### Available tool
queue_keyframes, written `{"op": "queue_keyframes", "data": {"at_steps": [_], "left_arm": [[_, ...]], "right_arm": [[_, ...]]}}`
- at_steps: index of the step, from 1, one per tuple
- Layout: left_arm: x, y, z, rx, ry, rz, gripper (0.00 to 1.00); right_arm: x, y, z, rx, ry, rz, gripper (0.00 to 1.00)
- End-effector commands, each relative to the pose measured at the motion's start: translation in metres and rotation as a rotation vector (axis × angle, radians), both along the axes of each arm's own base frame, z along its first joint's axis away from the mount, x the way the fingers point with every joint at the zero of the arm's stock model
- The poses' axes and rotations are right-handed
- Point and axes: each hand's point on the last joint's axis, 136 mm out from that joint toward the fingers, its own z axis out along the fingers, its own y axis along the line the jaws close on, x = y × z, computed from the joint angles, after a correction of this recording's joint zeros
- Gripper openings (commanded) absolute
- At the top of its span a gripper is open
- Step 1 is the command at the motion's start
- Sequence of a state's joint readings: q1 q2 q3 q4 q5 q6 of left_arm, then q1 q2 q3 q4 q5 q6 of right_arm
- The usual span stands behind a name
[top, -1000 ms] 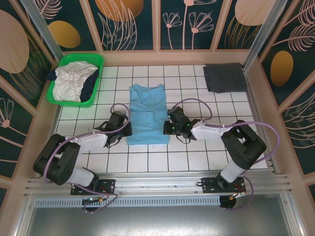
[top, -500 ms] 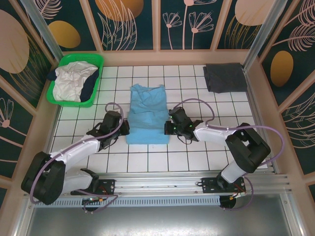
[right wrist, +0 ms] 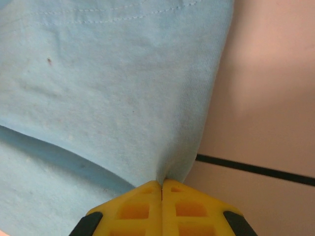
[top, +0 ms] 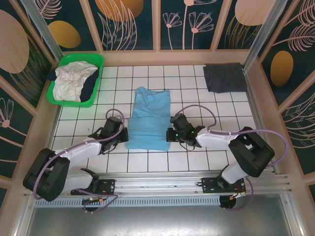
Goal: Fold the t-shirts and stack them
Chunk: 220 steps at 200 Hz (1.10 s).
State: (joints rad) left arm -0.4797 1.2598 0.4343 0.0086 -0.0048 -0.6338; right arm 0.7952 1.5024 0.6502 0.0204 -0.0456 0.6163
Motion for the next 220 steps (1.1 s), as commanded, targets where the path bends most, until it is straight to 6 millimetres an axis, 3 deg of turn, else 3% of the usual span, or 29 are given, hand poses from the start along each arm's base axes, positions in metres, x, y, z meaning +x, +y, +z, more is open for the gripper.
{"op": "queue_keyframes", "data": {"at_steps": [1, 10, 28, 37, 69, 93, 113, 116, 122, 137, 156, 194, 220], "left_arm": [[-0.003, 0.005, -0.008, 0.017, 0.011, 0.022, 0.0], [-0.003, 0.004, -0.009, 0.01, 0.013, 0.016, 0.02], [0.0, -0.001, -0.007, 0.0, 0.009, 0.001, 0.26], [0.005, -0.004, 0.0, -0.006, -0.008, -0.007, 0.34], [0.048, -0.024, 0.038, -0.015, -0.109, -0.034, 0.57], [0.087, -0.049, 0.046, -0.008, -0.125, -0.081, 0.53], [0.118, -0.068, 0.036, 0.006, -0.11, -0.109, 0.51], [0.123, -0.069, 0.037, 0.009, -0.113, -0.107, 0.51], [0.128, -0.07, 0.019, 0.037, -0.076, -0.103, 0.5], [0.152, -0.076, 0.01, 0.073, -0.062, -0.086, 0.47], [0.171, -0.074, -0.01, 0.139, -0.027, -0.063, 0.46], [0.194, -0.067, -0.029, 0.141, 0.007, -0.028, 0.39], [0.198, -0.068, -0.032, 0.117, 0.007, -0.026, 0.43]], "right_arm": [[-0.004, -0.014, -0.007, -0.042, -0.015, -0.022, 0.0], [-0.005, -0.018, -0.012, -0.053, -0.018, -0.017, 0.0], [-0.003, -0.027, -0.018, -0.075, -0.016, -0.019, 0.0], [-0.001, -0.029, -0.018, -0.069, -0.019, -0.015, 0.0], [0.009, -0.038, -0.017, -0.024, -0.014, -0.015, 0.0], [0.014, -0.036, -0.018, -0.008, 0.005, -0.018, 0.0], [0.015, -0.038, -0.017, -0.03, 0.003, -0.029, 0.04], [0.015, -0.04, -0.017, -0.036, 0.002, -0.032, 0.06], [0.015, -0.043, -0.017, -0.05, 0.0, -0.04, 0.11], [0.014, -0.051, -0.014, -0.089, -0.019, -0.053, 0.3], [0.012, -0.056, 0.004, -0.125, -0.118, -0.038, 0.48], [-0.02, -0.014, 0.068, -0.011, -0.47, 0.232, 0.7], [-0.038, 0.012, 0.084, -0.025, -0.656, 0.39, 0.73]]}}
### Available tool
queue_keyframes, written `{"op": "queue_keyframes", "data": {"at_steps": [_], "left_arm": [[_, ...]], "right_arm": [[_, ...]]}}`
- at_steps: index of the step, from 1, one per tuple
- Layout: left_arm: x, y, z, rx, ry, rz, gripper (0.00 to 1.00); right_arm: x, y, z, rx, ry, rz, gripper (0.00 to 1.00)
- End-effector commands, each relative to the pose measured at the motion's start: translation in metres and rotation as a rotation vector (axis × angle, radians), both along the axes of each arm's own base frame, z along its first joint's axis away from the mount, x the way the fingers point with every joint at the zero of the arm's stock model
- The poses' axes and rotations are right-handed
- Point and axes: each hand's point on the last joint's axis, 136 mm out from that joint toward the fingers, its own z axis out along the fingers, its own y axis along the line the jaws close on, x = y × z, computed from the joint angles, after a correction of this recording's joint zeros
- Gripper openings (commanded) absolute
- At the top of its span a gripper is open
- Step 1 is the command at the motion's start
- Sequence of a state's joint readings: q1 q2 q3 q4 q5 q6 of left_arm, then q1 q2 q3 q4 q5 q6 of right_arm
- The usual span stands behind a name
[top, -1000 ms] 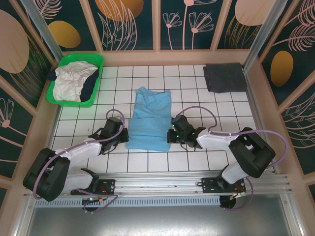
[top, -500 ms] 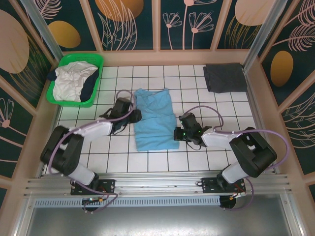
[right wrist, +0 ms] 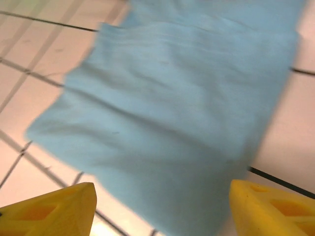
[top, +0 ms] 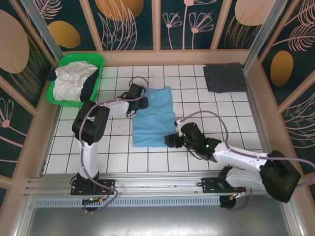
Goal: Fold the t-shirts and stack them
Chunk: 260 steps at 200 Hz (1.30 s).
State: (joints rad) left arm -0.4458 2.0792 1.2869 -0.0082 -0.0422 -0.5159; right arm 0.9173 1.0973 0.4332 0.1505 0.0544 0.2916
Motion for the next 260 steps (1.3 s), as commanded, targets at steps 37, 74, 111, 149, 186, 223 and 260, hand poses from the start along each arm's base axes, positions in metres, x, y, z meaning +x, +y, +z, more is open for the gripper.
{"op": "queue_keyframes", "data": {"at_steps": [37, 74, 111, 149, 186, 223, 260], "left_arm": [[-0.005, 0.005, -0.025, -0.007, 0.075, -0.007, 0.45], [-0.004, 0.004, -0.019, -0.016, 0.061, -0.016, 0.5], [-0.005, 0.01, 0.02, -0.034, -0.023, -0.018, 0.57], [-0.023, 0.023, 0.076, -0.052, -0.172, -0.026, 0.63], [-0.047, 0.041, 0.107, -0.059, -0.257, -0.009, 0.66], [-0.061, 0.056, 0.118, -0.027, -0.307, 0.008, 0.71], [-0.054, 0.046, 0.126, -0.048, -0.347, -0.04, 0.72]], "right_arm": [[-0.025, 0.054, 0.006, -0.257, -0.574, 0.424, 0.74], [-0.015, 0.067, -0.02, -0.421, -0.685, 0.54, 0.71], [-0.002, 0.066, -0.053, -0.546, -0.649, 0.569, 0.63], [0.012, 0.056, -0.067, -0.636, -0.622, 0.53, 0.53], [0.015, 0.056, -0.083, -0.686, -0.594, 0.568, 0.3], [0.006, 0.063, -0.079, -0.679, -0.503, 0.622, 0.11], [-0.017, 0.072, -0.043, -0.561, -0.419, 0.666, 0.03]]}}
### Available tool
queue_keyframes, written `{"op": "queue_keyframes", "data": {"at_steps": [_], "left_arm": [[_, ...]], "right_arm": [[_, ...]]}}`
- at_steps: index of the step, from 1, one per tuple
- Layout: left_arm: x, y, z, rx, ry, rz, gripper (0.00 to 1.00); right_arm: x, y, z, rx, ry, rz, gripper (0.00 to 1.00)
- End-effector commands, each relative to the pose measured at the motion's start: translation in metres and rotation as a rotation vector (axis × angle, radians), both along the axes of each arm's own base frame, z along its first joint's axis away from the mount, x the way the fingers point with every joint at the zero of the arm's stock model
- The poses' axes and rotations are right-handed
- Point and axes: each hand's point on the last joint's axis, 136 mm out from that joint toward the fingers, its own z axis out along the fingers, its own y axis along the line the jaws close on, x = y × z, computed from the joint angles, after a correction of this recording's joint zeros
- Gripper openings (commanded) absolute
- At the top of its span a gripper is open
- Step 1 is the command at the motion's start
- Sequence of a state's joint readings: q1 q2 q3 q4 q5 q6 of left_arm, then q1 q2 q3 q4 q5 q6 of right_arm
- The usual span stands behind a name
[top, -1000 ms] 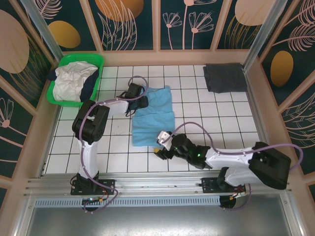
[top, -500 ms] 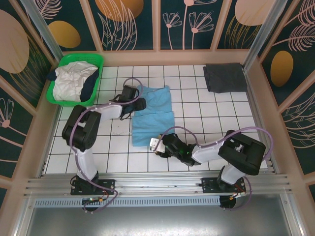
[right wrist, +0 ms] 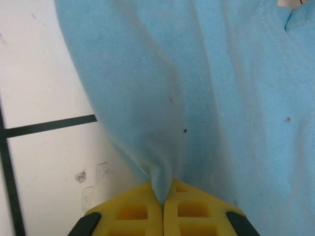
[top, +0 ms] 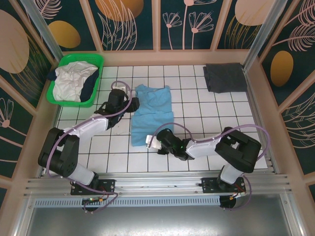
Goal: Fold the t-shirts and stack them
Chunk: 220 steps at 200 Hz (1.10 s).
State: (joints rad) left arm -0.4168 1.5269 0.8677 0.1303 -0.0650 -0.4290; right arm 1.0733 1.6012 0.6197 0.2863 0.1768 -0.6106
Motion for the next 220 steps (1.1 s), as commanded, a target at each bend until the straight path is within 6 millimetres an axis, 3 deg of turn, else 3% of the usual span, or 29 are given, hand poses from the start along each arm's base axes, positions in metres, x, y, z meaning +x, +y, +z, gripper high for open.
{"op": "queue_keyframes", "data": {"at_steps": [1, 33, 55, 107, 178, 220], "left_arm": [[0.011, -0.004, 0.014, -0.006, -0.071, -0.028, 0.71], [0.011, -0.016, 0.003, -0.046, -0.048, -0.076, 0.69], [0.005, -0.013, 0.0, -0.046, -0.046, -0.071, 0.69], [-0.006, -0.001, 0.024, -0.036, -0.107, -0.047, 0.71], [-0.011, 0.029, 0.047, 0.023, -0.168, 0.066, 0.76], [-0.011, 0.037, 0.047, 0.051, -0.17, 0.09, 0.78]], "right_arm": [[-0.019, 0.005, 0.028, 0.052, 0.114, 0.021, 0.03], [-0.028, 0.007, 0.066, 0.111, 0.165, 0.003, 0.0], [-0.027, 0.009, 0.093, 0.139, 0.181, -0.01, 0.0], [-0.017, 0.015, 0.126, 0.103, 0.283, 0.011, 0.0], [0.073, 0.009, 0.128, 0.091, 0.36, -0.02, 0.0], [0.127, 0.008, 0.124, 0.104, 0.403, -0.015, 0.0]]}}
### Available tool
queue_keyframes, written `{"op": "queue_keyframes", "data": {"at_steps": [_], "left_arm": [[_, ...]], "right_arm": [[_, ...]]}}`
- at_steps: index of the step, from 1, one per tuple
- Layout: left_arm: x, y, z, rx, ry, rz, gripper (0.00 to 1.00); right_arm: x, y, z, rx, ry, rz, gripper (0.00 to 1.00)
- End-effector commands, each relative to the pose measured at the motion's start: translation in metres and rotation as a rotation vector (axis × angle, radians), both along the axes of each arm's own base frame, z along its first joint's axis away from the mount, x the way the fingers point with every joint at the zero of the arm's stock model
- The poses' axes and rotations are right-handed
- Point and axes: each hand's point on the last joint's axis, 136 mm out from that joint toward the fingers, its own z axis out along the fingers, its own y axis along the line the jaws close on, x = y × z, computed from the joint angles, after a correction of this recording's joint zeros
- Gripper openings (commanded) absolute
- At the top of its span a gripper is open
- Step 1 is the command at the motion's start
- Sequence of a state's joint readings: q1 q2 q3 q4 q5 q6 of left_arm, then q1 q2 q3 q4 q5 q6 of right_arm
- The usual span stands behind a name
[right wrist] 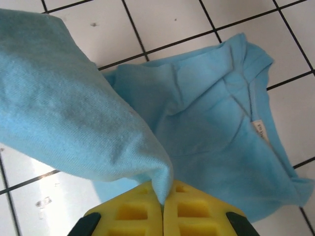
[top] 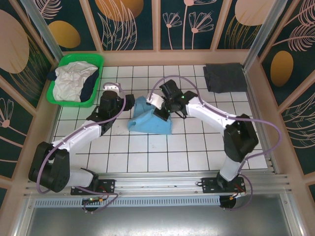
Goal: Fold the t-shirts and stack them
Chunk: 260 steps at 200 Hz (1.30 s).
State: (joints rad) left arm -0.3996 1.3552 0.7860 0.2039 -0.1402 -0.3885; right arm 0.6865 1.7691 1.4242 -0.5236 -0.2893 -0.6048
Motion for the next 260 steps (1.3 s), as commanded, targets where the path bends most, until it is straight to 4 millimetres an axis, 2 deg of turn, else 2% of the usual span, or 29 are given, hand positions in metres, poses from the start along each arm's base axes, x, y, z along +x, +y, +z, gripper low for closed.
{"op": "queue_keyframes", "data": {"at_steps": [1, 30, 57, 84, 88, 96, 111, 135, 146, 156, 170, 181, 202, 219, 228, 238, 244, 250, 253, 260], "left_arm": [[-0.003, 0.011, -0.004, 0.046, 0.007, 0.031, 0.78], [0.0, 0.011, -0.01, 0.064, 0.021, 0.03, 0.78], [0.003, 0.012, -0.017, 0.08, 0.04, 0.032, 0.78], [0.006, 0.012, -0.024, 0.093, 0.057, 0.034, 0.78], [0.007, 0.012, -0.025, 0.092, 0.06, 0.033, 0.78], [0.008, 0.01, -0.028, 0.092, 0.068, 0.028, 0.78], [0.01, 0.009, -0.034, 0.1, 0.088, 0.027, 0.78], [0.015, 0.009, -0.044, 0.123, 0.12, 0.029, 0.78], [0.017, 0.009, -0.048, 0.132, 0.131, 0.034, 0.77], [0.018, 0.008, -0.049, 0.135, 0.136, 0.032, 0.77], [0.021, 0.005, -0.05, 0.135, 0.134, 0.021, 0.78], [0.023, 0.001, -0.054, 0.133, 0.142, -0.003, 0.78], [0.026, -0.011, -0.06, 0.124, 0.17, -0.056, 0.75], [0.029, -0.022, -0.056, 0.092, 0.152, -0.105, 0.74], [0.032, -0.03, -0.054, 0.072, 0.144, -0.137, 0.75], [0.038, -0.037, -0.057, 0.063, 0.146, -0.158, 0.75], [0.039, -0.036, -0.068, 0.069, 0.172, -0.152, 0.75], [0.049, -0.039, -0.062, 0.065, 0.16, -0.138, 0.75], [0.052, -0.039, -0.074, 0.072, 0.187, -0.133, 0.75], [0.057, -0.039, -0.084, 0.07, 0.213, -0.122, 0.74]], "right_arm": [[0.015, 0.003, 0.008, 0.019, 0.014, 0.067, 0.0], [0.042, 0.004, 0.012, 0.048, 0.03, 0.093, 0.0], [0.066, 0.005, 0.006, 0.04, 0.047, 0.105, 0.0], [0.076, 0.016, -0.011, 0.03, 0.088, 0.157, 0.0], [0.085, 0.005, -0.016, 0.03, 0.101, 0.137, 0.0], [0.09, 0.005, -0.022, 0.034, 0.116, 0.14, 0.0], [0.099, 0.006, -0.029, 0.034, 0.128, 0.131, 0.11], [0.115, 0.006, -0.031, 0.023, 0.106, 0.106, 0.11], [0.123, 0.005, -0.029, 0.024, 0.093, 0.087, 0.14], [0.131, 0.002, -0.027, 0.022, 0.08, 0.068, 0.26], [0.137, 0.0, -0.027, 0.014, 0.064, 0.055, 0.34], [0.142, -0.002, -0.025, 0.005, 0.04, 0.05, 0.47], [0.149, -0.001, -0.004, 0.014, -0.007, 0.03, 0.49], [0.149, 0.001, 0.021, 0.057, -0.027, -0.007, 0.5], [0.148, 0.001, 0.025, 0.085, -0.032, -0.039, 0.51], [0.146, 0.0, 0.018, 0.109, -0.037, -0.096, 0.52], [0.145, -0.001, 0.013, 0.13, -0.045, -0.132, 0.53], [0.144, -0.005, 0.003, 0.148, -0.044, -0.175, 0.54], [0.145, -0.006, 0.002, 0.163, -0.051, -0.199, 0.54], [0.145, -0.009, -0.008, 0.195, -0.05, -0.248, 0.55]]}}
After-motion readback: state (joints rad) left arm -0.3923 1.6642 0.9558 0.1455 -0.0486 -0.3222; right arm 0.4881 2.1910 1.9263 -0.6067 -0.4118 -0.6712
